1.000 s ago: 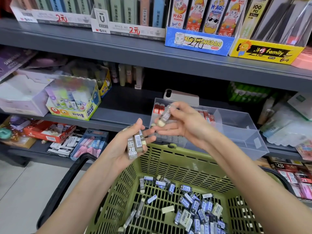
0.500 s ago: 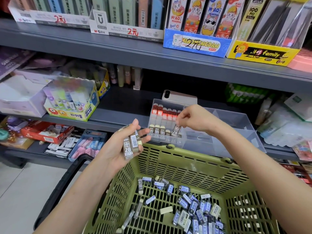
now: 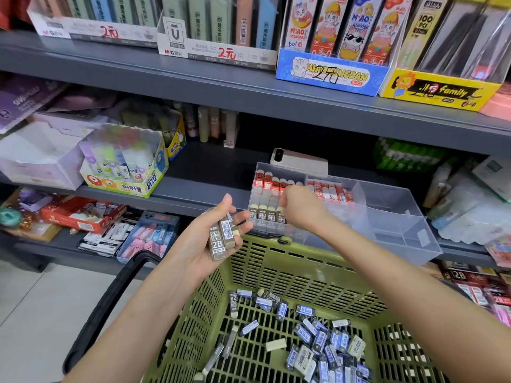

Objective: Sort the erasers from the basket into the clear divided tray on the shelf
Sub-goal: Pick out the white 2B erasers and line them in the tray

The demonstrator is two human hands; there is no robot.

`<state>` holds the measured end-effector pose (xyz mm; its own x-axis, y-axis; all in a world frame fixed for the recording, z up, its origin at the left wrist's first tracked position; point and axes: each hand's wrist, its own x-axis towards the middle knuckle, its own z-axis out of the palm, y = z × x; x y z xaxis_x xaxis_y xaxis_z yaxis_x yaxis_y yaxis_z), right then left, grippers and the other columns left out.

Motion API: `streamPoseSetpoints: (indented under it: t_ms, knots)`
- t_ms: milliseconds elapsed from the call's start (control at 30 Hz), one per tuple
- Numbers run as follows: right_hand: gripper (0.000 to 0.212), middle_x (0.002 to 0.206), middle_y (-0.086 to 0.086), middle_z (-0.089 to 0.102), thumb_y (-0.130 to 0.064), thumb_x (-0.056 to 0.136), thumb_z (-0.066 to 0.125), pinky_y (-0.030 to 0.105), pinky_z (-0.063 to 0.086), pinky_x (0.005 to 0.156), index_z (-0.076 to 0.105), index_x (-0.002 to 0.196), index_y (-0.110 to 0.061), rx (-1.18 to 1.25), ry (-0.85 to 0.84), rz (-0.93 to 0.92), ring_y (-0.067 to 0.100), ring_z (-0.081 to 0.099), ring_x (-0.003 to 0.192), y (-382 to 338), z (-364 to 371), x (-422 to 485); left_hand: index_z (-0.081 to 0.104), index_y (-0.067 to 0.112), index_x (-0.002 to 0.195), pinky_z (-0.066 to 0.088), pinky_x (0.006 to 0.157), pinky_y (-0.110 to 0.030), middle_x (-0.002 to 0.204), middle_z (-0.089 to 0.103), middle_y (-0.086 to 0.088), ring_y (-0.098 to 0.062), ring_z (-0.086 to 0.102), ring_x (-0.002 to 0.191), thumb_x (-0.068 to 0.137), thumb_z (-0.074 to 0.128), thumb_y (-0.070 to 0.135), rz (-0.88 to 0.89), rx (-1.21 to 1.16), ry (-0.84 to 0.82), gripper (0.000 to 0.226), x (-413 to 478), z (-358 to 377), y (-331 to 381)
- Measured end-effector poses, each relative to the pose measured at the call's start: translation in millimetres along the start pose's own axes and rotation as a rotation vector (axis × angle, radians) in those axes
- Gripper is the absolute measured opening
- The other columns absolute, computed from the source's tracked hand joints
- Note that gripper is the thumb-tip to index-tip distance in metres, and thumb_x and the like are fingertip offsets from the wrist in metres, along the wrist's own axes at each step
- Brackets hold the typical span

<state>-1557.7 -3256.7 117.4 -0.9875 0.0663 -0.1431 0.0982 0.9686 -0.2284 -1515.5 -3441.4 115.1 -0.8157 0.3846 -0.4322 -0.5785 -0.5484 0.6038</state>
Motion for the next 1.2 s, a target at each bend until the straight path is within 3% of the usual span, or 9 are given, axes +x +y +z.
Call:
streamPoseSetpoints:
  t_ms: [167, 333, 467, 533, 700, 833, 1000, 1100, 1200]
  knots:
    - [0.028, 0.105, 0.015, 0.063, 0.012, 0.081, 0.047, 0.027, 0.043, 0.069, 0.060, 0.103, 0.001, -0.004, -0.002, 0.018, 0.026, 0.057, 0.092, -1.6, 1.4, -1.5, 0.056, 0.008, 0.088, 0.048, 0.039, -0.021, 0.078, 0.072, -0.012, -0.022, 0.070, 0.065, 0.067, 0.070, 0.031, -0.009, -0.021, 0.006, 0.035, -1.9, 1.6, -0.8]
    - [0.015, 0.101, 0.006, 0.063, -0.003, 0.087, 0.054, 0.030, 0.045, 0.076, 0.063, 0.097, -0.008, -0.033, 0.016, -0.086, 0.024, 0.057, 0.095, 0.7, -12.5, -11.1, 0.056, 0.008, 0.089, 0.048, 0.040, -0.021, 0.078, 0.071, -0.012, -0.022, 0.070, 0.066, 0.067, 0.070, 0.032, -0.006, -0.012, -0.002, 0.036, -2.8, 0.9, -2.5]
    - [0.009, 0.070, -0.014, 0.060, -0.024, 0.088, 0.062, 0.027, 0.048, 0.073, 0.070, 0.089, -0.020, 0.400, 0.142, -0.297, 0.006, 0.058, 0.072, -10.3, -33.0, -38.4, 0.057, 0.008, 0.091, 0.047, 0.038, -0.021, 0.080, 0.072, -0.012, -0.021, 0.069, 0.066, 0.067, 0.069, 0.039, -0.002, 0.032, -0.026, 0.040, -2.0, 1.0, -3.8]
    - [0.015, 0.072, -0.014, 0.062, -0.030, 0.085, 0.066, 0.022, 0.046, 0.067, 0.070, 0.098, -0.023, 0.574, 0.021, -0.393, -0.001, 0.054, 0.067, -21.0, -37.6, -55.4, 0.060, 0.006, 0.091, 0.045, 0.036, -0.020, 0.078, 0.071, -0.011, -0.018, 0.068, 0.063, 0.067, 0.066, 0.046, -0.019, 0.051, -0.048, 0.047, -2.3, 3.5, -4.4]
    - [0.038, 0.073, -0.012, 0.050, -0.041, 0.078, 0.070, 0.021, 0.035, 0.063, 0.064, 0.114, -0.027, 0.418, -0.009, -0.469, -0.001, 0.044, 0.065, -34.9, -28.9, -69.4, 0.075, 0.008, 0.073, 0.043, 0.035, -0.019, 0.072, 0.067, -0.007, -0.009, 0.057, 0.044, 0.067, 0.054, 0.064, -0.043, 0.095, -0.119, 0.060, -1.6, 9.8, -8.7]
    - [0.027, 0.083, -0.003, 0.058, -0.033, 0.072, 0.077, 0.033, 0.047, 0.066, 0.058, 0.090, -0.025, 0.511, -0.050, -0.459, 0.011, 0.053, 0.070, -34.0, -28.6, -74.6, 0.066, 0.004, 0.089, 0.044, 0.035, -0.020, 0.072, 0.066, -0.007, -0.009, 0.053, 0.043, 0.067, 0.055, 0.065, -0.071, 0.118, -0.124, 0.066, -1.3, 9.1, -12.0]
    - [0.020, 0.064, 0.006, 0.067, -0.010, 0.078, 0.072, 0.022, 0.049, 0.047, 0.053, 0.080, -0.009, 1.035, -0.002, -0.279, 0.014, 0.059, 0.049, -12.1, -38.3, -65.7, 0.068, 0.004, 0.082, 0.041, 0.033, -0.017, 0.067, 0.065, -0.010, -0.015, 0.062, 0.054, 0.060, 0.065, 0.059, -0.102, 0.118, -0.064, 0.060, -2.1, 8.3, -10.3]
    - [0.018, 0.054, 0.001, 0.065, -0.014, 0.077, 0.076, 0.019, 0.047, 0.045, 0.062, 0.084, -0.005, 0.870, 0.183, -0.133, 0.011, 0.056, 0.041, 17.2, -49.2, -46.1, 0.055, 0.007, 0.085, 0.035, 0.030, -0.015, 0.065, 0.061, -0.009, -0.015, 0.058, 0.052, 0.060, 0.067, 0.056, -0.090, 0.092, -0.060, 0.055, -1.8, 7.1, -8.8]
    - [0.017, 0.063, 0.010, 0.068, -0.017, 0.079, 0.074, 0.019, 0.050, 0.054, 0.069, 0.090, -0.005, 0.594, 0.172, -0.075, 0.013, 0.058, 0.046, 35.9, -44.3, -29.5, 0.054, 0.007, 0.087, 0.034, 0.030, -0.016, 0.066, 0.061, -0.009, -0.015, 0.057, 0.052, 0.061, 0.067, 0.055, -0.079, 0.091, -0.036, 0.056, -1.1, 6.1, -8.7]
